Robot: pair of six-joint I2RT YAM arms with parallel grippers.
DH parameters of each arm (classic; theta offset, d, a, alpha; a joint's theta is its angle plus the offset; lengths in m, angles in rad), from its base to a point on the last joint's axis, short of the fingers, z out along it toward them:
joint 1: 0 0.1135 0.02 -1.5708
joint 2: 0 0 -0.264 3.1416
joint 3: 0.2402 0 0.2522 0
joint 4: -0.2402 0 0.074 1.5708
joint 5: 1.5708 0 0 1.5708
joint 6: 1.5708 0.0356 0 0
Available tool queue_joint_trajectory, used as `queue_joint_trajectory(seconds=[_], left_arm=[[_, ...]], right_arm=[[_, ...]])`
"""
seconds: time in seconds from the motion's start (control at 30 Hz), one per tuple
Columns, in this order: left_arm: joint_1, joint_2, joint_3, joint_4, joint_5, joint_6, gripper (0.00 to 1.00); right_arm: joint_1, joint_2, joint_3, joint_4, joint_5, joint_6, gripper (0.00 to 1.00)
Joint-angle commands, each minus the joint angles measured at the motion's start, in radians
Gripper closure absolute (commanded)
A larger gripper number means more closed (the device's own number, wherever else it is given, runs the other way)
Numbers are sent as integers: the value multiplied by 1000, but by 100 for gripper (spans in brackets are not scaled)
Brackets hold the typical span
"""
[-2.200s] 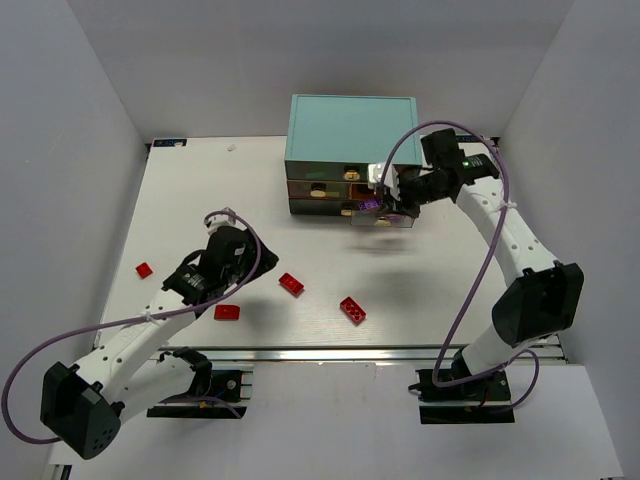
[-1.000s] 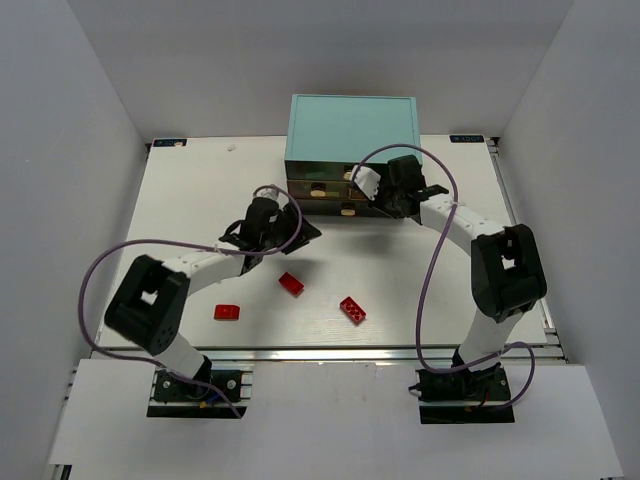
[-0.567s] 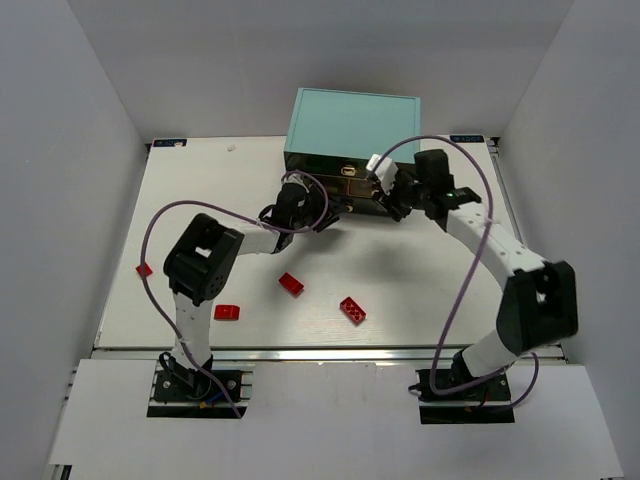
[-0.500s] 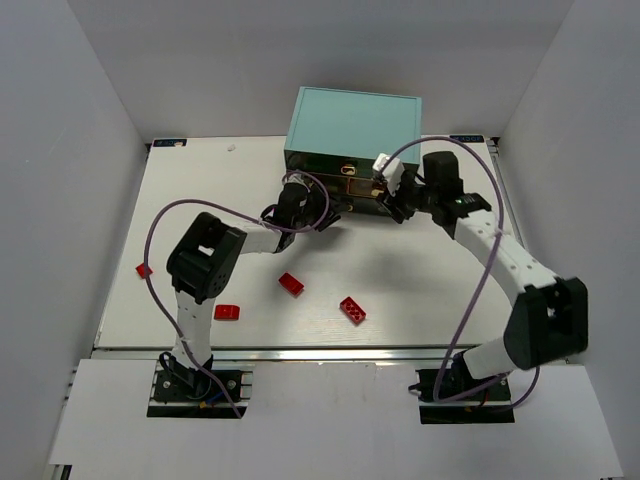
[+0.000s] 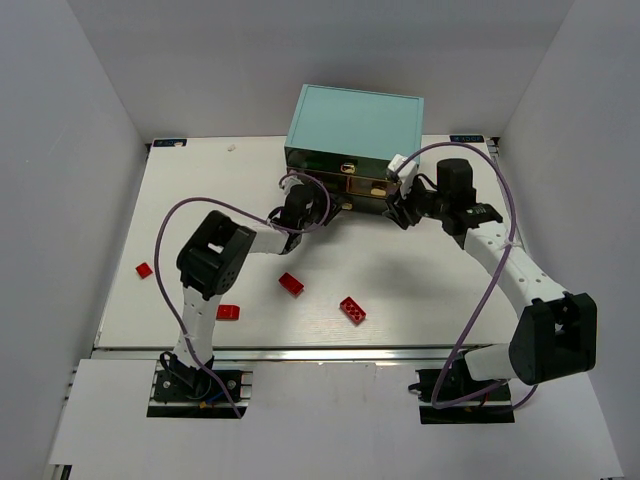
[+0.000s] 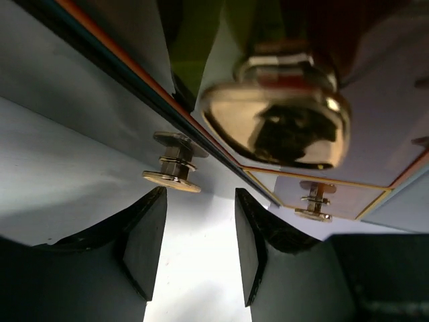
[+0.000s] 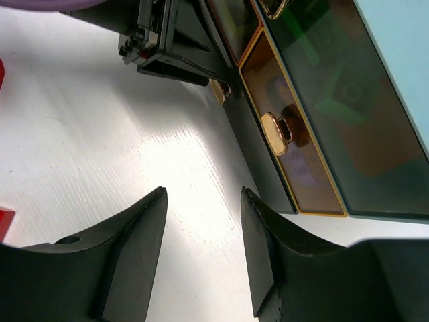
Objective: Sort the legos into containers by color
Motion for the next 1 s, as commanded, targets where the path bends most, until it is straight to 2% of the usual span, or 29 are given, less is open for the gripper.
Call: queue_joint_trajectory(seconds=[0.0,0.33,0.6,0.8,0.97], left_arm=[[-38,-12,-1,36,-159,-33,45],[-67,43,47,-16,-244,-140,50],[-67,44,51,-70,-299,-169,53],[-67,37,45,-88,-337,-179,64],[-67,17,18,-108,-339,-183,69]], right_arm=[[-17,-16,-3,45,-33,24,46],[-42,-26,-10,46,-50,21,46],[-56,-43,-29,52,-55,21,46],[-62,-51,-39,45,-55,10,46],[-65,-59,-46,42,-61,9,47]])
